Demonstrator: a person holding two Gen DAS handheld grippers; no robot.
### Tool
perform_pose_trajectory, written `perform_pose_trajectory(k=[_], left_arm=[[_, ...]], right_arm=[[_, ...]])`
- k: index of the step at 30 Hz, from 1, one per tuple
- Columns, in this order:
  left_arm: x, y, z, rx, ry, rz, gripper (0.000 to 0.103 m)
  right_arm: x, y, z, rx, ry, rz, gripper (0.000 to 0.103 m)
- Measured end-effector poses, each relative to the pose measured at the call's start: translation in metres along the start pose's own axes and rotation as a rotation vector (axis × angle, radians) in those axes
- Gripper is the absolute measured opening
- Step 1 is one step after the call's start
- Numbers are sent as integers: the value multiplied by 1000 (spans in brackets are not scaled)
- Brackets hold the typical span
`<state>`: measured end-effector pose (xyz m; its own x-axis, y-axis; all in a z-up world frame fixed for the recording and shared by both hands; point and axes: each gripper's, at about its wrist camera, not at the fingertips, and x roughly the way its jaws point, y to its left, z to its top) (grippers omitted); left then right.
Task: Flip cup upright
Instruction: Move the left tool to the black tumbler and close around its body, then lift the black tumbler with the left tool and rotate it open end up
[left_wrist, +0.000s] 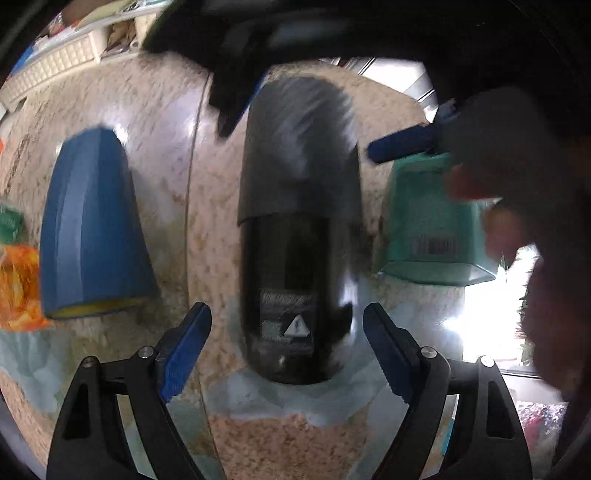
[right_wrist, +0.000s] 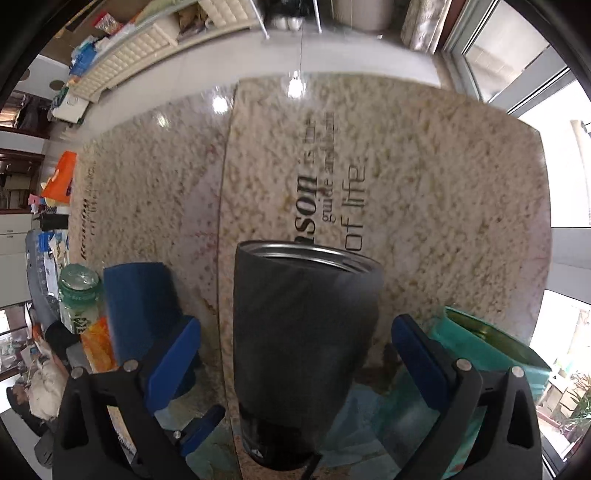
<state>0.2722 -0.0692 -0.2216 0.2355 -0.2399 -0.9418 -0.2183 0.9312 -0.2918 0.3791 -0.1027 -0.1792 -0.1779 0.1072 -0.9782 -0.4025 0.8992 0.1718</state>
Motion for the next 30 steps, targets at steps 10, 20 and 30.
perform_pose_trajectory(k=[10, 20, 30], left_arm=[[35, 9, 13, -31, 110, -50, 77], [40, -3, 4, 4, 86, -46, 76], [24, 0, -55, 40, 91, -26, 76]], right_arm=[[19, -21, 3, 50, 79, 35, 83], [-1, -44, -10, 74, 28, 71, 79], [-2, -44, -72, 86, 29, 99, 79]])
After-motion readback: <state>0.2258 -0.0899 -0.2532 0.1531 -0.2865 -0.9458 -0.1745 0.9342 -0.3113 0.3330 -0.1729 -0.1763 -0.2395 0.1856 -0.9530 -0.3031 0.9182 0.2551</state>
